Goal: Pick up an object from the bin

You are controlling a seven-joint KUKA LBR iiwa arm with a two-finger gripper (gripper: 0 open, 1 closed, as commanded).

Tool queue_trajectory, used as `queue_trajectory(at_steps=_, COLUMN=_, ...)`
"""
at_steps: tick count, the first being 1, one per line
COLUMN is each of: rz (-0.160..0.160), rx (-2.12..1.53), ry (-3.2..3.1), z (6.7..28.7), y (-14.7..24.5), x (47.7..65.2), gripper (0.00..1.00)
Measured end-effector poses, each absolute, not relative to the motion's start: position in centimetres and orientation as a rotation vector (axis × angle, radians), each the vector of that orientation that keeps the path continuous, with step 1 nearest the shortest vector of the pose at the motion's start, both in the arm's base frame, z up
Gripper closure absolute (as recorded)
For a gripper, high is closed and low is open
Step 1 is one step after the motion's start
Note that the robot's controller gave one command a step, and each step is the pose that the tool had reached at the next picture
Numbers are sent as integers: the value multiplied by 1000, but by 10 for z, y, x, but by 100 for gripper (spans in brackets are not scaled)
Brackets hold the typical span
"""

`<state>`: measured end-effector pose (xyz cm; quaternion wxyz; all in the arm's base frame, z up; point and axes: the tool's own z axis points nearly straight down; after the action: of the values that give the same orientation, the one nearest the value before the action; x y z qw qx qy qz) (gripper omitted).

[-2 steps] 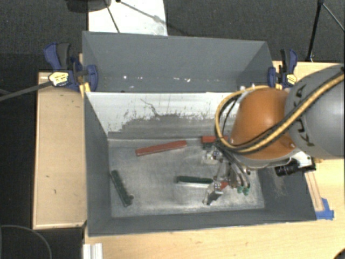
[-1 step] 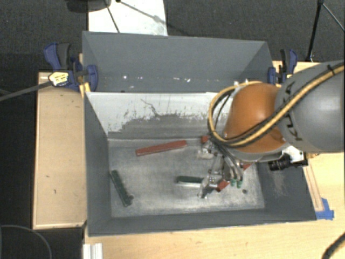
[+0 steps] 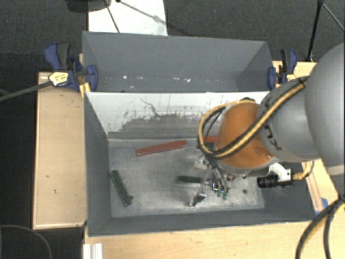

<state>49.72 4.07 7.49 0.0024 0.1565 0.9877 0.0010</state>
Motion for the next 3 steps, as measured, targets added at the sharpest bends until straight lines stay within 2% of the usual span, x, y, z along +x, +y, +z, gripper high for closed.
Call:
queue_trajectory(at_steps=1, rz=3, rx=425, ry=3084, z=72, y=47, x=500, gripper=100)
queue_trajectory(at_steps=3, rz=1, rx=411, ry=3101, z=78, y=48, x=497, gripper=100)
